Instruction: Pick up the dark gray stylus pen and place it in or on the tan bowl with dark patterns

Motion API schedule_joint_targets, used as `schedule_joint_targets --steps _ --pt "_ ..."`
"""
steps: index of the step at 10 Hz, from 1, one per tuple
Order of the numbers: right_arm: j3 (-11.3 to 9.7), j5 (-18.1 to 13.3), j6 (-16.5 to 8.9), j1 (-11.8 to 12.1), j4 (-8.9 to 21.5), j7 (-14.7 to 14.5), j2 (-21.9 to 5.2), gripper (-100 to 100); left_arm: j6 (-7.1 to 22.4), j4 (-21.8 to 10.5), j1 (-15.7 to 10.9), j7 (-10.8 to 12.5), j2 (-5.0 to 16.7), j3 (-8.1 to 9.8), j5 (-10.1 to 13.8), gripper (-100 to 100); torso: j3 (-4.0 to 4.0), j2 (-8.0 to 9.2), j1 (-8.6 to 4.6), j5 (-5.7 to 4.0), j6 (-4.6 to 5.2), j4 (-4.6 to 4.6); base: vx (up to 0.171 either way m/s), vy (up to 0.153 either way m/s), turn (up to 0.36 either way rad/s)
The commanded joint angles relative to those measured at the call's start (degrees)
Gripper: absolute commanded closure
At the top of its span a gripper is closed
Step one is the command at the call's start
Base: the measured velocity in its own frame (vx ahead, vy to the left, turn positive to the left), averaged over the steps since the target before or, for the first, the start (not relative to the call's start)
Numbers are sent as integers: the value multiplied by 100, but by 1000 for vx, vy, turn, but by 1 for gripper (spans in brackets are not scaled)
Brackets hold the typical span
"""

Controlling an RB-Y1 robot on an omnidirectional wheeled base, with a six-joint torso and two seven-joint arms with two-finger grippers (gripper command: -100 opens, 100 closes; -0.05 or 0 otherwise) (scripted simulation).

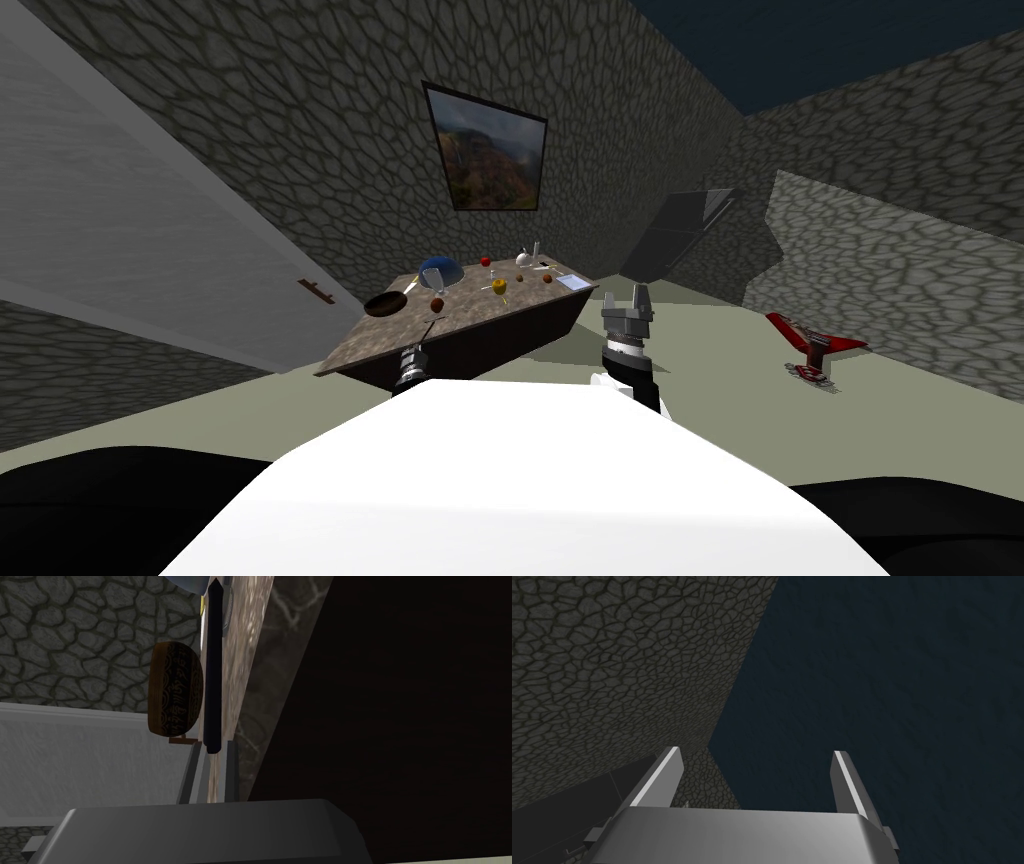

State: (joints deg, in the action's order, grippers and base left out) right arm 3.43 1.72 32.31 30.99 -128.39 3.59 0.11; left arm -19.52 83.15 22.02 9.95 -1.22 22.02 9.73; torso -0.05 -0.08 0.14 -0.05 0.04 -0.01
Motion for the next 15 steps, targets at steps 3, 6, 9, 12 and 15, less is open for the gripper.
schedule_joint_targets --steps 3,6,9,12,15 --pt "0 0 0 0 0 0 0 0 -4 4 -2 1 2 1 0 100 -2 -1 2 3 0 -2 0 0 0" --pt "0 0 0 0 0 0 0 0 -4 4 -2 1 2 1 0 0 -2 -1 2 3 0 -2 0 0 0" --pt "0 0 0 0 0 0 0 0 57 77 91 168 496 92 -99 100 7 13 16 1 -4 1 -33 28 -12" --pt "1 0 0 -1 0 0 -1 0 160 197 257 451 1018 212 -262 100 14 28 40 6 -7 2 -64 80 -31" --pt "1 0 0 -1 0 0 -1 0 247 299 397 698 1412 306 -401 100 18 35 45 4 -6 4 -68 94 -43"
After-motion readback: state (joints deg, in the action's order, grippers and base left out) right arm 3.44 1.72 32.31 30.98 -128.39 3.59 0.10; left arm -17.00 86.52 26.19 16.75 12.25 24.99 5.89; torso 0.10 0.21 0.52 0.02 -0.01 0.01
